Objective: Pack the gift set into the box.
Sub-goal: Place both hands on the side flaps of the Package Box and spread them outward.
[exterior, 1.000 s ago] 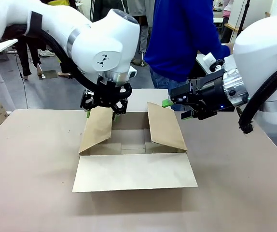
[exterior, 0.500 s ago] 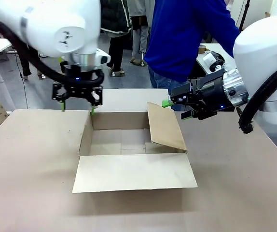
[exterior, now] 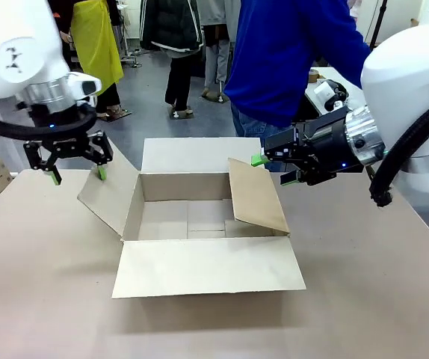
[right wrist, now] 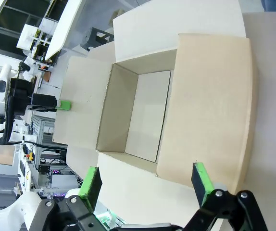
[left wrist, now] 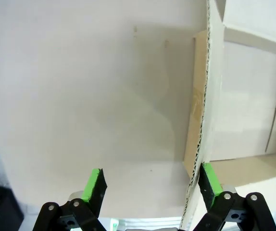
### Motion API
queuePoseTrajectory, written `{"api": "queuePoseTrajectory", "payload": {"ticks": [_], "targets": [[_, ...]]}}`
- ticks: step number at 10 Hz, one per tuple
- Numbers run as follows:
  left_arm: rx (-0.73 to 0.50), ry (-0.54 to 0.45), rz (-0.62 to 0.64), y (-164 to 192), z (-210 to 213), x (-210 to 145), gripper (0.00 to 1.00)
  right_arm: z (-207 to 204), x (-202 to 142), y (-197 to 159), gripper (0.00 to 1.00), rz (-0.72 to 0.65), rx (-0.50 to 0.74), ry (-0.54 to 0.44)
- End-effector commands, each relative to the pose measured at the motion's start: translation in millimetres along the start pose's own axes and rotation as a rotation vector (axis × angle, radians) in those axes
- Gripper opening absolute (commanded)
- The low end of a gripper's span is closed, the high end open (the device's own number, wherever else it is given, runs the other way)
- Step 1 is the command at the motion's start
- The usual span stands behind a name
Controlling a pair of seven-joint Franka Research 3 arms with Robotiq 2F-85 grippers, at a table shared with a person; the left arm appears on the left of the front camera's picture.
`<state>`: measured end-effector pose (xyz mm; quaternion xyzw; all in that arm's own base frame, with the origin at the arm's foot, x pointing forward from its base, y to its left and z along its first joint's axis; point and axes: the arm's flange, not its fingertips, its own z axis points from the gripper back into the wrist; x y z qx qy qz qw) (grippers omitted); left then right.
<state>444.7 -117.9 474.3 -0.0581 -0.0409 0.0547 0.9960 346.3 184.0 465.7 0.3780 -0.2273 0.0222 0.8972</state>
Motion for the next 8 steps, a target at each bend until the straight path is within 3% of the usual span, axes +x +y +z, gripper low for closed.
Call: {"api": "queuePoseTrajectory", "payload": {"ticks": [1, 4, 5, 8], "targets": [[-0.193, 0.052, -0.004, 34.9, -24.9, 3.8, 1.0, 3.2, 1.0, 2.4, 1.0, -0.013, -0.009, 0.012], [-0.343, 0.199, 0.082, 67.3, -54.1, 20.5, 1.0, 3.2, 1.0, 2.4, 1.0, -0.013, -0.009, 0.012], [-0.245, 0.086, 0.042, 57.7, -39.9, 10.3, 1.0, 3.2, 1.0, 2.4, 1.0, -0.013, -0.009, 0.012], [-0.245, 0.086, 0.042, 57.7, -39.9, 10.3, 1.0, 3.2, 1.0, 2.4, 1.0, -0.013, -0.009, 0.012]]}}
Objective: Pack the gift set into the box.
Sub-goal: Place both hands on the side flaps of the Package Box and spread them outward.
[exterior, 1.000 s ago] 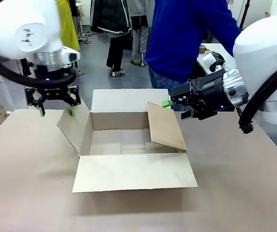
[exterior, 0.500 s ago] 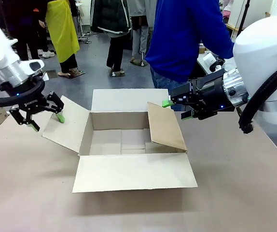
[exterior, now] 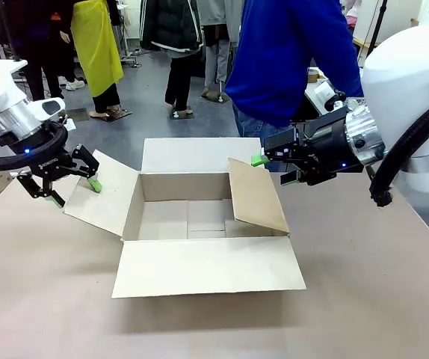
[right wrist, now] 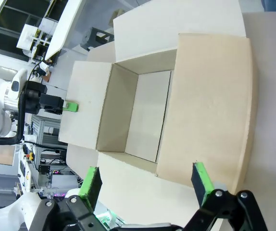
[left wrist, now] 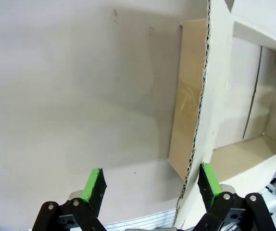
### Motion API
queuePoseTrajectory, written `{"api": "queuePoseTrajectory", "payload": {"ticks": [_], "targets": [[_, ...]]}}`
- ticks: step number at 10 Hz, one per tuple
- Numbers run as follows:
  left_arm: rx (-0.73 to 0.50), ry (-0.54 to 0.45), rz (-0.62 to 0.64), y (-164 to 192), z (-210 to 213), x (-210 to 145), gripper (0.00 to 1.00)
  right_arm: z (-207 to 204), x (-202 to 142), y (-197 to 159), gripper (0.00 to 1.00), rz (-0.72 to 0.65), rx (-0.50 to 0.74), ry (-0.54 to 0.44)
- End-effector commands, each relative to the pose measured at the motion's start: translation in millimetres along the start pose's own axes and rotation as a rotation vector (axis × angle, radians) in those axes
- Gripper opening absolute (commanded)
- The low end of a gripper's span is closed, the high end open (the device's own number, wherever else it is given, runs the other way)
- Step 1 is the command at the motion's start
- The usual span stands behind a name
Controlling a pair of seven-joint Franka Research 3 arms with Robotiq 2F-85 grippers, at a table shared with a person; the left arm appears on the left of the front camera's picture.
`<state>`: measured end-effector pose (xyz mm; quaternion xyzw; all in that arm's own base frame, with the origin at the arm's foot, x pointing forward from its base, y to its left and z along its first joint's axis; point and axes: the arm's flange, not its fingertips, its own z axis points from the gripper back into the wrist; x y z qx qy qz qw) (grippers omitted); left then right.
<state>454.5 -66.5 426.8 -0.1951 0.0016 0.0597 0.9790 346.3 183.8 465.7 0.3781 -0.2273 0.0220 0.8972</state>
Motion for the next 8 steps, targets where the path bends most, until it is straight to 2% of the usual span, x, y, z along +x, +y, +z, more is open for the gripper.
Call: {"api": "queuePoseTrajectory", "payload": {"ticks": [1, 2, 3, 5, 6, 8], "targets": [[0.025, -0.014, 0.014, 1.6, 2.7, -1.9, 1.0, 0.0, 0.0, 0.0, 1.0, 0.0, 0.0, 0.0], [0.025, -0.014, 0.014, 1.6, 2.7, -1.9, 1.0, -48.7, 28.0, 48.5, 1.0, 0.021, -0.216, 0.128], [0.025, -0.014, 0.014, 1.6, 2.7, -1.9, 1.0, -82.4, 51.5, 78.2, 1.0, 0.036, -0.311, 0.215], [0.025, -0.014, 0.014, 1.6, 2.7, -1.9, 1.0, -121.3, 73.4, 103.1, 1.0, -0.026, -0.598, 0.293], [0.025, -0.014, 0.014, 1.6, 2.7, -1.9, 1.0, -130.3, 81.4, 112.1, 1.0, -0.032, -0.687, 0.301], [0.025, -0.014, 0.014, 1.6, 2.7, -1.9, 1.0, -134.0, 87.2, 128.4, 1.0, 0.018, -0.736, 0.269]]}}
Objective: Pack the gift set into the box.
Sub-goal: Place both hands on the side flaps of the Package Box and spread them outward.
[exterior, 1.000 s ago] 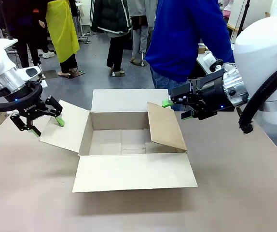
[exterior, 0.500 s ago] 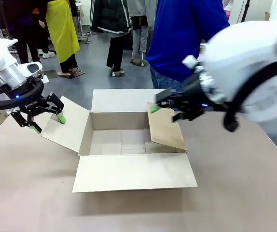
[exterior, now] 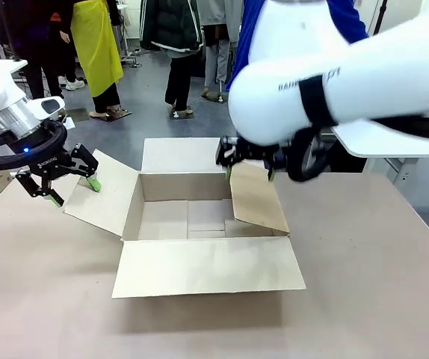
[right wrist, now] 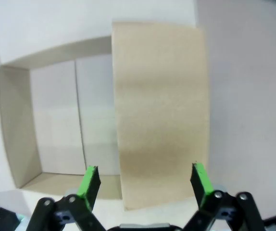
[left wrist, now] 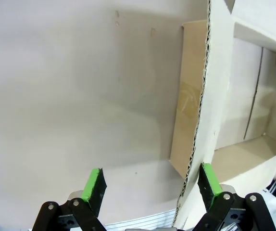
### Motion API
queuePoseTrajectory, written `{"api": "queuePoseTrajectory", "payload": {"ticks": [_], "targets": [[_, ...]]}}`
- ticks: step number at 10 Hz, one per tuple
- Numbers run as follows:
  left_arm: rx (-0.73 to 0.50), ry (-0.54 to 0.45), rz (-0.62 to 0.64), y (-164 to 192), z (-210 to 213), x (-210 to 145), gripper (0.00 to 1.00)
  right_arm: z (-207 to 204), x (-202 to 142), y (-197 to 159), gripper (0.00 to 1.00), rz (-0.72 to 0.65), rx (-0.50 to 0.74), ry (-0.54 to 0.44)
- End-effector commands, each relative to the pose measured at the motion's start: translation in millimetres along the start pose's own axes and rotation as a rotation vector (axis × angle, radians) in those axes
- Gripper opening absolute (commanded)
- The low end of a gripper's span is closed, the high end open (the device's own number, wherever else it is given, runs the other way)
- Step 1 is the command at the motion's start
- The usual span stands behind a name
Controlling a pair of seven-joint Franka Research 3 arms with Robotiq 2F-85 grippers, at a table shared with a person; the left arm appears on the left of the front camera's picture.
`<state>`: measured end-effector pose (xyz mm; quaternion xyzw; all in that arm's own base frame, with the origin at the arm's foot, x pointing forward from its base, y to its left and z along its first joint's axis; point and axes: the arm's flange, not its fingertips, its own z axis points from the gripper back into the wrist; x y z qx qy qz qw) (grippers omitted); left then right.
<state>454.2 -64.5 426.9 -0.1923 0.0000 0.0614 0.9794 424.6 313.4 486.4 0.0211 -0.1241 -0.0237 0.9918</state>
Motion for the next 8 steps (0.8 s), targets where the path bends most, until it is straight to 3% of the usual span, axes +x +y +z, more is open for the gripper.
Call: {"api": "queuePoseTrajectory", "payload": {"ticks": [1, 8], "targets": [[0.02, -0.01, 0.011, -0.2, 1.8, -1.7, 1.0, 12.2, 28.6, 50.1, 1.0, 0.055, -0.01, 0.05], [0.02, -0.01, 0.011, -0.2, 1.8, -1.7, 1.0, -66.1, 37.9, 69.7, 1.0, 0.05, -0.211, 0.099]]}}
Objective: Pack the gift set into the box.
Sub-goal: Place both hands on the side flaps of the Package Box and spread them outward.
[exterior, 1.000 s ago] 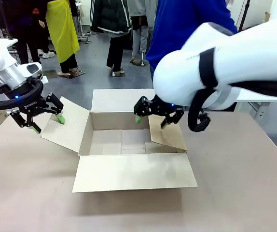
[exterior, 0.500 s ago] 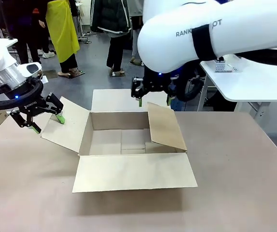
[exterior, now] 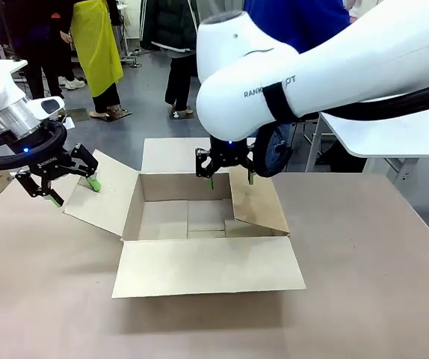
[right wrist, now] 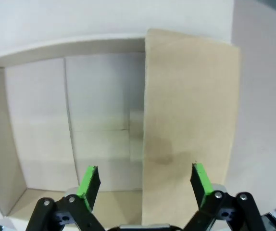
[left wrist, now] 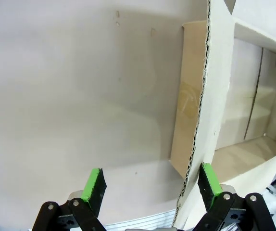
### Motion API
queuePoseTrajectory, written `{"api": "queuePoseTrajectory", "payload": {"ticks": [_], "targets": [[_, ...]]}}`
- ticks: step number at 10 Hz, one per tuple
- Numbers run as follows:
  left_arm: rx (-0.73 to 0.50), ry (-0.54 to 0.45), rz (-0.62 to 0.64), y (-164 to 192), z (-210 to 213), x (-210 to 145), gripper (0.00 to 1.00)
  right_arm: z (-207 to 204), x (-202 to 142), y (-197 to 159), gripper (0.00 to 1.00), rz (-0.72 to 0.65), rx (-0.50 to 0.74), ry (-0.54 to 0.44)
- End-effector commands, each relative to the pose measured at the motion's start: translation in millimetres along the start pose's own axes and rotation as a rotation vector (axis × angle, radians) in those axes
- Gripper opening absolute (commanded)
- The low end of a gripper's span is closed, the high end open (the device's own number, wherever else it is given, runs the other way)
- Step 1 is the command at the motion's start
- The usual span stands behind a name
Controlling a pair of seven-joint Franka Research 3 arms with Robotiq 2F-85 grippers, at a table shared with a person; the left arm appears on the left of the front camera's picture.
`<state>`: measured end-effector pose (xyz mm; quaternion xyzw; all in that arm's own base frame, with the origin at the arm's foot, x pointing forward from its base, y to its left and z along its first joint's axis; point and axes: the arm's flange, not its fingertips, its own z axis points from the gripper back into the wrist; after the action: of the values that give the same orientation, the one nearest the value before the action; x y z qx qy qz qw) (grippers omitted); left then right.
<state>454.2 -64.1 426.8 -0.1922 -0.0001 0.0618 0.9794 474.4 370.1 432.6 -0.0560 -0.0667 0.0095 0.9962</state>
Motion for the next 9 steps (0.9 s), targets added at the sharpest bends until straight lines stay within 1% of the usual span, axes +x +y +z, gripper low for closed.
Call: {"api": "queuePoseTrajectory", "payload": {"ticks": [1, 2, 3, 4, 5, 7, 9], "targets": [[0.02, -0.009, 0.01, -0.5, 1.7, -1.8, 1.0, -4.9, 6.6, 12.7, 1.0, -0.034, -0.099, -0.002], [0.02, -0.009, 0.01, -0.5, 1.7, -1.8, 1.0, -11.7, 6.8, 12.9, 1.0, -0.034, -0.138, -0.012], [0.02, -0.009, 0.01, -0.5, 1.7, -1.8, 1.0, -12.6, 6.2, 9.3, 1.0, -0.035, -0.17, -0.039], [0.02, -0.009, 0.01, -0.5, 1.7, -1.8, 1.0, -10.3, 6.7, 2.3, 1.0, -0.037, -0.217, -0.086], [0.02, -0.009, 0.01, -0.5, 1.7, -1.8, 1.0, -12.3, 6.6, -1.2, 1.0, -0.018, -0.247, -0.099], [0.02, -0.009, 0.01, -0.5, 1.7, -1.8, 1.0, -8.6, 4.5, -12.2, 1.0, -0.011, -0.284, -0.098], [0.02, -0.009, 0.01, -0.5, 1.7, -1.8, 1.0, 6.4, -0.3, -23.9, 1.0, -0.014, -0.277, -0.112]]}}
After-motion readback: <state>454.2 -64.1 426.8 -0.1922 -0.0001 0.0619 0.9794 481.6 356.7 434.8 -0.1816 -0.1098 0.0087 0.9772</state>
